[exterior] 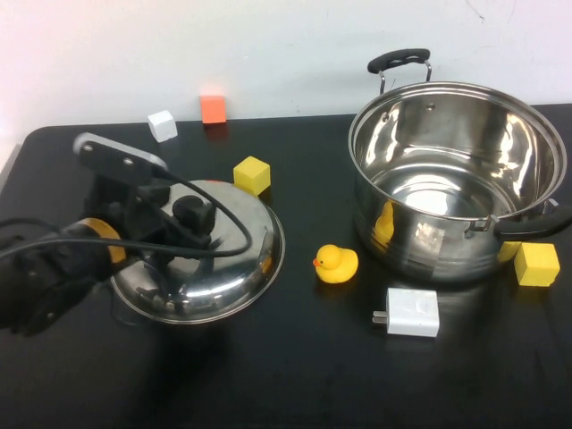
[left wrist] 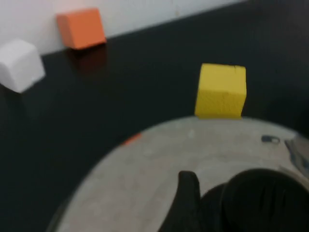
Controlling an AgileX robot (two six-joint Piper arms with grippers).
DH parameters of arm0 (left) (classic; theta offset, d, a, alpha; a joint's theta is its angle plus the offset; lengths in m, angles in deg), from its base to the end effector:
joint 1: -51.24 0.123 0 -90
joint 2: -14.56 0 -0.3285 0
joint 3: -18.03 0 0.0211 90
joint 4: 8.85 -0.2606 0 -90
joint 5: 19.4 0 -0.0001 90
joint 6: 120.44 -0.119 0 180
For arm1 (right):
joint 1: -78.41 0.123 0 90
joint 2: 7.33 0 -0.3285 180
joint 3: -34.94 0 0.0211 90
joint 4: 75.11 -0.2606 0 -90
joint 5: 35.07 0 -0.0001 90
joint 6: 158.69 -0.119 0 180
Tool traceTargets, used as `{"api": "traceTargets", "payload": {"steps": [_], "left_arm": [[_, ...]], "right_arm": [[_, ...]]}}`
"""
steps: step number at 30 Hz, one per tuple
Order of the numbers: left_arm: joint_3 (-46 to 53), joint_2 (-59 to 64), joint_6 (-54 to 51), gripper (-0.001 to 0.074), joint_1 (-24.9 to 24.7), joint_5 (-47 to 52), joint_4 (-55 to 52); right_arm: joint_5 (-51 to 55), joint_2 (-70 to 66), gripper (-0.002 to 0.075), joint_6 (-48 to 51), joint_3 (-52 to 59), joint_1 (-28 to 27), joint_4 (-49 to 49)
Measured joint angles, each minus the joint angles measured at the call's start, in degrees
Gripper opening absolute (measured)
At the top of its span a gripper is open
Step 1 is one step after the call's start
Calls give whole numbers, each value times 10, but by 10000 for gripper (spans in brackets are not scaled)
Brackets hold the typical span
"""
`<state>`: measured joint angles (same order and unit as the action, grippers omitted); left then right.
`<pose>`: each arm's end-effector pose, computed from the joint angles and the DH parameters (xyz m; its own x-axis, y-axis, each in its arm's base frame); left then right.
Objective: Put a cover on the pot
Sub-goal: Pick up the pot lid, then place the pot lid on the pot
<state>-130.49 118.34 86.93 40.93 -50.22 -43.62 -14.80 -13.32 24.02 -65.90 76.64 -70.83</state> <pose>0.3717 -0.1029 0.2344 -0.2957 0.1120 -0.9487 0.4613 0.8864 -0.0391 0.0457 -0.0045 0.1687 -0.2696 -0.1088 -0.9568 0.0244 0.9925 -0.1197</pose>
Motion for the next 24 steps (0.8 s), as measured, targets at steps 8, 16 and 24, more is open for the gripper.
{"api": "traceTargets", "payload": {"steps": [8,16,24], "left_arm": [[-15,38,-10,321,-19,4,8],[-21,-4,2,318,-22,84,11],[-102,-127,69,318,-31,179,-14]], "right_arm": [[0,0,-2,0,0,0,0],[0,0,-2,0,0,0,0],[0,0,-2,0,0,0,0]]}}
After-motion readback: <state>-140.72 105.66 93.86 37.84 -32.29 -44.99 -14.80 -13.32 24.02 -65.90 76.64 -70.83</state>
